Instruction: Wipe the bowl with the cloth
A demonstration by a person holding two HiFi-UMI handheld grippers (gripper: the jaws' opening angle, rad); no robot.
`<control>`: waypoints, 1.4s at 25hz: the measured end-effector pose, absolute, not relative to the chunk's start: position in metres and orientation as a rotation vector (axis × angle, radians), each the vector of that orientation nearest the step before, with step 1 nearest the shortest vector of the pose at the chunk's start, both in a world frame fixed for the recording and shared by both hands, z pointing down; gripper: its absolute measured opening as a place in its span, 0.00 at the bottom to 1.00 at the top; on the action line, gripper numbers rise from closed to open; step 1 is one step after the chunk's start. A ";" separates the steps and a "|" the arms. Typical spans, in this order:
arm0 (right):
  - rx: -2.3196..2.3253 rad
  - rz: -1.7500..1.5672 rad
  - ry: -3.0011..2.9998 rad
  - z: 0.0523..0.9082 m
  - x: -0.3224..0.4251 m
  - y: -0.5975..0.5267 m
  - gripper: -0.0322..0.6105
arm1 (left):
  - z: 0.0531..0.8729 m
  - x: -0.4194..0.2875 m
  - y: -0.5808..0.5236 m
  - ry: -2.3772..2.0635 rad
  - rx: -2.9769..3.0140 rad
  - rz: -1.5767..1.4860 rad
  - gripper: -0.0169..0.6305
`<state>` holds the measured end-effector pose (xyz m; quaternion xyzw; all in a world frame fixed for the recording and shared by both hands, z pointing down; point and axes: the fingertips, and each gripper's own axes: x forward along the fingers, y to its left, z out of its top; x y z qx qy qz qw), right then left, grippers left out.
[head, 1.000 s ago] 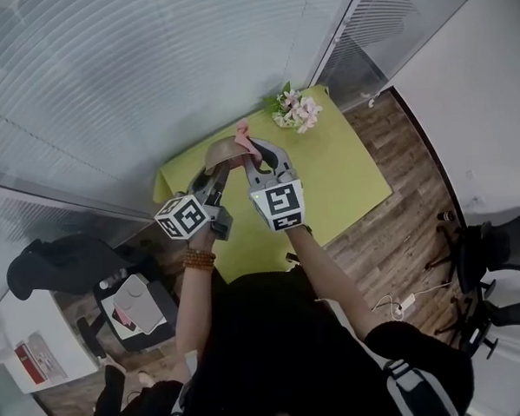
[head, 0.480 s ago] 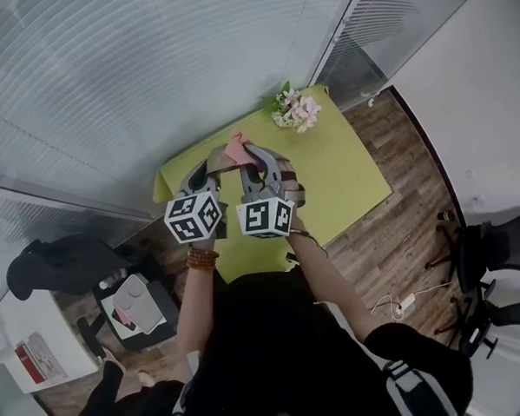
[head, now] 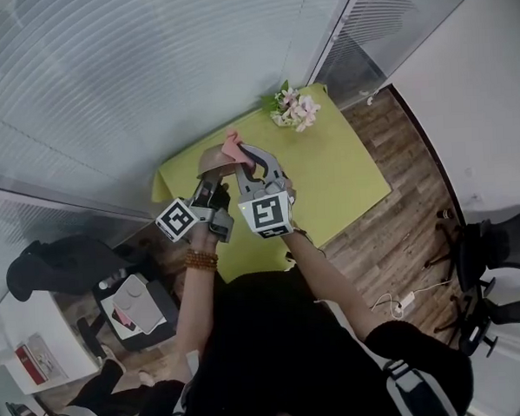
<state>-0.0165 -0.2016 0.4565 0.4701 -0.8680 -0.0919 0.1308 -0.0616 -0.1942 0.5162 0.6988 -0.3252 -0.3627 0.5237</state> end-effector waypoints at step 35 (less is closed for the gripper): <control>1.307 -0.212 -2.738 0.436 -0.025 -0.190 0.08 | 0.501 -0.070 -0.189 -0.792 1.753 -0.916 0.05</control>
